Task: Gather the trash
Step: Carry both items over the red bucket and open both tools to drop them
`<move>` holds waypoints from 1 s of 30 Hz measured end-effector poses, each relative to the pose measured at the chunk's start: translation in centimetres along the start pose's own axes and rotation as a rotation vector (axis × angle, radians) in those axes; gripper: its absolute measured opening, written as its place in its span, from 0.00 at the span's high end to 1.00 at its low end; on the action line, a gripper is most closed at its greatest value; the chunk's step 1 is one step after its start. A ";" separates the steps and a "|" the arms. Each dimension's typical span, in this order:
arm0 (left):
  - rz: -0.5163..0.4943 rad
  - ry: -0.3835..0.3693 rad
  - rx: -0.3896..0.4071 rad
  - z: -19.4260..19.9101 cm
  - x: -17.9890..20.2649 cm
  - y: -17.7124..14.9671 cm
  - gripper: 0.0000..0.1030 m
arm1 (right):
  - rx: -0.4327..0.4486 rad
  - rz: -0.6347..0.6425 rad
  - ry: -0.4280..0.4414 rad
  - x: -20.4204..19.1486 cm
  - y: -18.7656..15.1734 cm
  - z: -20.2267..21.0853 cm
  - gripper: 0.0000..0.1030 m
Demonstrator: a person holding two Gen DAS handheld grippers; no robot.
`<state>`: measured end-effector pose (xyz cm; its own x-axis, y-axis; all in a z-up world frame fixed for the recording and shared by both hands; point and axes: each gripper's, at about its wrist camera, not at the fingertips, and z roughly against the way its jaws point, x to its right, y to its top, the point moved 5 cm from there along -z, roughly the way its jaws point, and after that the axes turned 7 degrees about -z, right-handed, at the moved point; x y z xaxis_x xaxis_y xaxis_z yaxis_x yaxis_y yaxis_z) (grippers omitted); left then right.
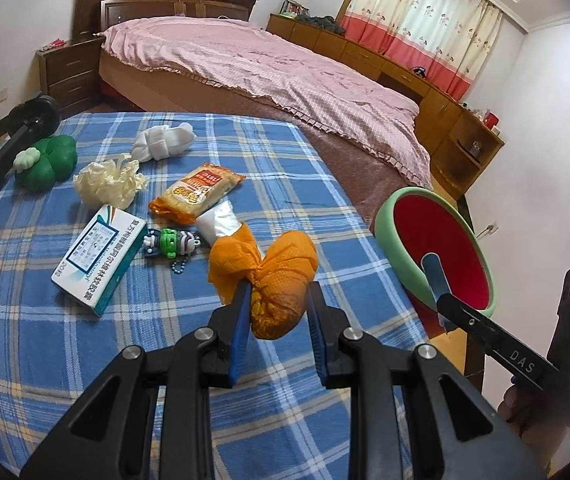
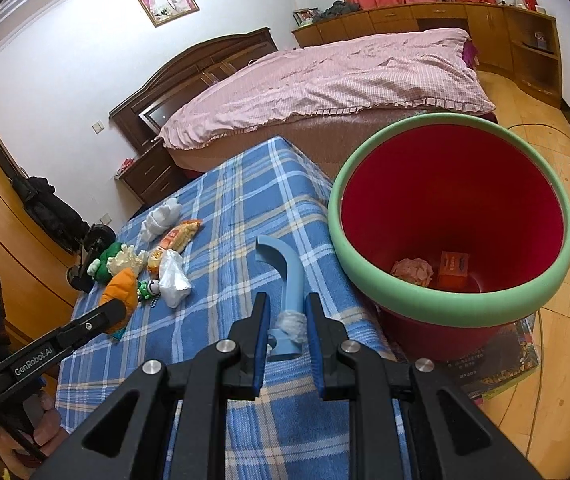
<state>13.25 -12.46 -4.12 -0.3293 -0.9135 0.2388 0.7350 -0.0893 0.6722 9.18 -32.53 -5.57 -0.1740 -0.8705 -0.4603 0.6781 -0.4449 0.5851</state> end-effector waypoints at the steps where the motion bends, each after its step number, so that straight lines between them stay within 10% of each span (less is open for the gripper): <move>1: -0.003 -0.003 0.000 0.0 0.2 0.1 0.74 | 0.004 -0.003 0.003 0.1 0.0 0.2 0.81; 30: -0.147 -0.110 -0.023 -3.6 9.0 3.7 0.74 | 0.117 -0.121 -0.021 5.8 3.9 4.0 0.81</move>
<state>15.14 -22.39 -1.98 -0.4965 -0.8409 0.2154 0.6871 -0.2290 0.6896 7.93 -40.15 -3.28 -0.2648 -0.8127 -0.5191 0.5634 -0.5672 0.6007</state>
